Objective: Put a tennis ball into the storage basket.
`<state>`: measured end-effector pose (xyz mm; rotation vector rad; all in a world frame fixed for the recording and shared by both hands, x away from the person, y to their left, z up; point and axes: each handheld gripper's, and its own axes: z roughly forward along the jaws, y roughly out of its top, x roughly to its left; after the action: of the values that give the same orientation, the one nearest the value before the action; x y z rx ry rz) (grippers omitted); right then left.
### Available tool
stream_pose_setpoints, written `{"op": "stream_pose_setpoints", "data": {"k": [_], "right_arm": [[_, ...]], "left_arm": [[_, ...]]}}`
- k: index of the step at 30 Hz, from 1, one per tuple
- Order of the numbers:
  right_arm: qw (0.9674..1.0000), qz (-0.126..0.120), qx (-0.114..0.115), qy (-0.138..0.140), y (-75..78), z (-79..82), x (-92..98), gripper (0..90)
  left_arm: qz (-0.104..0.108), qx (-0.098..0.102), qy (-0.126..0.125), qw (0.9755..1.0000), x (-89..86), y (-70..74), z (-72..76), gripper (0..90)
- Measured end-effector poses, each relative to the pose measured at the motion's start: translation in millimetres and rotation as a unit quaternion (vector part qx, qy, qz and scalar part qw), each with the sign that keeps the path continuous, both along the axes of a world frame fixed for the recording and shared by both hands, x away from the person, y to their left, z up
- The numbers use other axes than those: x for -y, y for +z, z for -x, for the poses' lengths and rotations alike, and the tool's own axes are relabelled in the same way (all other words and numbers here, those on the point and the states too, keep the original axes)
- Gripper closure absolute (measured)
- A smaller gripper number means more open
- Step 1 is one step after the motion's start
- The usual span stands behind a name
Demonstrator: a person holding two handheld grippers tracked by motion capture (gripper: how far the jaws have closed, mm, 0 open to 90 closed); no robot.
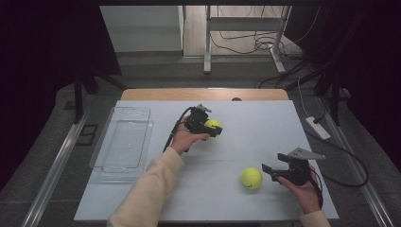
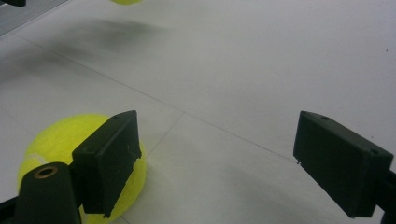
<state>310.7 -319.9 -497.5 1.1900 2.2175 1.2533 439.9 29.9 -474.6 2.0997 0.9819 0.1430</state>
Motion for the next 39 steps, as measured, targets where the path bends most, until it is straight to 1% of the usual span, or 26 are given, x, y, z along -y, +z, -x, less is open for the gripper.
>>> {"op": "stream_pose_setpoints", "data": {"k": [4, 7, 12, 19, 21, 26, 29, 33, 37, 39], "right_arm": [[1.0000, 0.000, 0.000, 0.000, 0.1, 0.0, -0.1, 14.9], [1.0000, 0.000, -0.001, -0.001, -0.1, -0.1, 0.4, 14.9], [1.0000, 0.000, 0.000, -0.001, 0.1, -0.1, 0.5, 14.9], [1.0000, -0.001, 0.000, -0.001, 0.2, 0.1, 0.1, 15.0], [1.0000, 0.000, 0.000, -0.001, 0.2, 0.0, 0.0, 15.0], [1.0000, 0.000, 0.000, -0.001, 0.2, 0.1, -0.4, 15.0], [1.0000, 0.000, 0.000, -0.002, 0.4, 0.2, -0.5, 15.0], [1.0000, 0.000, 0.001, -0.002, 0.4, 0.1, -0.2, 15.0], [1.0000, 0.000, 0.001, -0.002, 0.6, 0.1, -0.4, 15.1], [1.0000, 0.000, 0.001, -0.002, 0.7, 0.1, -0.4, 15.1]], "left_arm": [[0.001, 0.008, -0.004, 1.0000, -4.1, 4.6, 3.6, 27.1], [0.008, 0.012, -0.004, 0.9999, -6.6, 7.3, 6.1, 27.1], [0.009, 0.019, -0.005, 0.9998, -8.2, 10.6, 9.6, 27.1], [0.022, 0.036, -0.005, 0.9991, -11.1, 21.5, 17.4, 27.1], [0.024, 0.036, -0.005, 0.9991, -11.8, 23.2, 18.4, 27.1], [0.031, 0.044, -0.005, 0.9985, -13.5, 29.1, 21.9, 27.1], [0.032, 0.045, -0.004, 0.9984, -14.5, 31.3, 23.5, 27.1], [0.033, 0.053, -0.002, 0.9981, -18.1, 35.2, 25.6, 27.1], [0.037, 0.054, 0.001, 0.9979, -21.7, 37.4, 26.6, 27.1], [0.035, 0.056, 0.000, 0.9978, -23.6, 38.7, 27.6, 27.1]]}}
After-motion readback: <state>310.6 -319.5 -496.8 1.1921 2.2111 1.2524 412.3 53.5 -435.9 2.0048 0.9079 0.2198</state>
